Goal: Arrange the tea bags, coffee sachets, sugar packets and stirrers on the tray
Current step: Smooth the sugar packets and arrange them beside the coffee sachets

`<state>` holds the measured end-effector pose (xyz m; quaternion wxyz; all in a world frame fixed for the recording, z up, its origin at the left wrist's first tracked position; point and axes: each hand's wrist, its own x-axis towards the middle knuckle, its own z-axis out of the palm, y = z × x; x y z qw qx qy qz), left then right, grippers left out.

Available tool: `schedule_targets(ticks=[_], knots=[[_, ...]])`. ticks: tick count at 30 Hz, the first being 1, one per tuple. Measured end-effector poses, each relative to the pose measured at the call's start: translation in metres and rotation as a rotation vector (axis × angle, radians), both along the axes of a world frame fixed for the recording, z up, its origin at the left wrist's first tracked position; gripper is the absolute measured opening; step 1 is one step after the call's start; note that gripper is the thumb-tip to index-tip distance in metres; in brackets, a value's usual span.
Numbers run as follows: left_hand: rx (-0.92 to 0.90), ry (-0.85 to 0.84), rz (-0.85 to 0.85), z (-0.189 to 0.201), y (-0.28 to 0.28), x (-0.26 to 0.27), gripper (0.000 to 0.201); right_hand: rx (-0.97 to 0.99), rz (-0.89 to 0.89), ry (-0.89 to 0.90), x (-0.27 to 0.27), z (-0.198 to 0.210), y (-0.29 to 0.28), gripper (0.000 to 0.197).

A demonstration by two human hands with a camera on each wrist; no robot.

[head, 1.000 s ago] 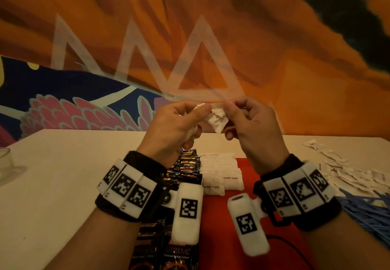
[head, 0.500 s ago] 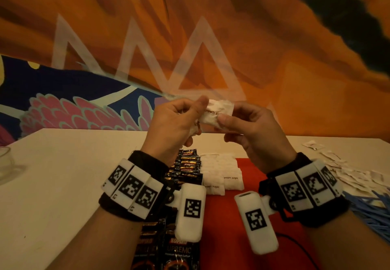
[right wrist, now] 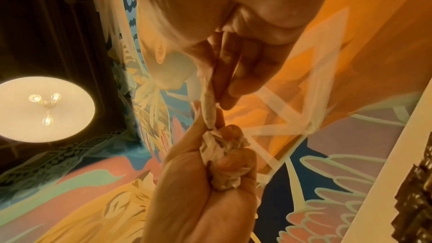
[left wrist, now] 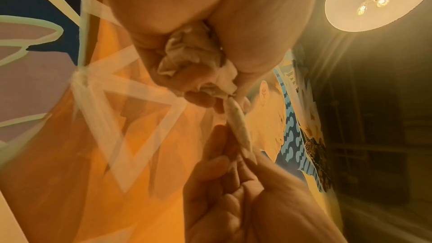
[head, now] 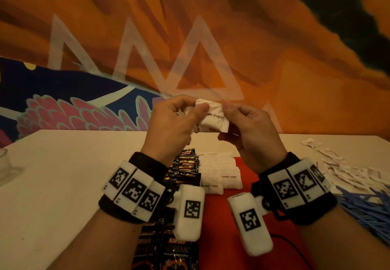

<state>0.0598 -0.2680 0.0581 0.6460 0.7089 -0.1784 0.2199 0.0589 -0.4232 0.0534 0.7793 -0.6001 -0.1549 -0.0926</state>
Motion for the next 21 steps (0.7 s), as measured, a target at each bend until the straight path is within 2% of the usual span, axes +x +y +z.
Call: schedule_targets(ticks=[2,3,9,12,16,18,21], knots=[[-0.012,-0.011,0.021,-0.001,0.001,0.001,0.005,-0.098,0.018,-0.04,0.0,-0.002,-0.001,0.038],[-0.006,-0.013,0.032,-0.001,0.002,0.002,0.006,-0.158,0.011,-0.06,0.0,-0.003,-0.001,0.038],[-0.051,0.042,0.05,-0.002,0.003,0.005,0.018,-0.279,-0.056,-0.088,0.008,-0.005,-0.012,0.012],[-0.095,0.051,0.078,0.001,0.007,0.006,0.018,-0.291,-0.044,-0.03,0.011,-0.006,-0.019,0.009],[-0.164,0.073,0.073,0.005,0.015,0.008,0.017,-0.353,-0.026,0.059,0.02,-0.015,-0.03,0.024],[-0.175,0.077,0.08,0.006,0.018,0.008,0.018,-0.442,-0.055,0.122,0.028,-0.025,-0.037,0.033],[-0.18,0.084,0.083,0.008,0.019,0.008,0.019,-0.693,-0.028,0.242,0.035,-0.041,-0.048,0.022]])
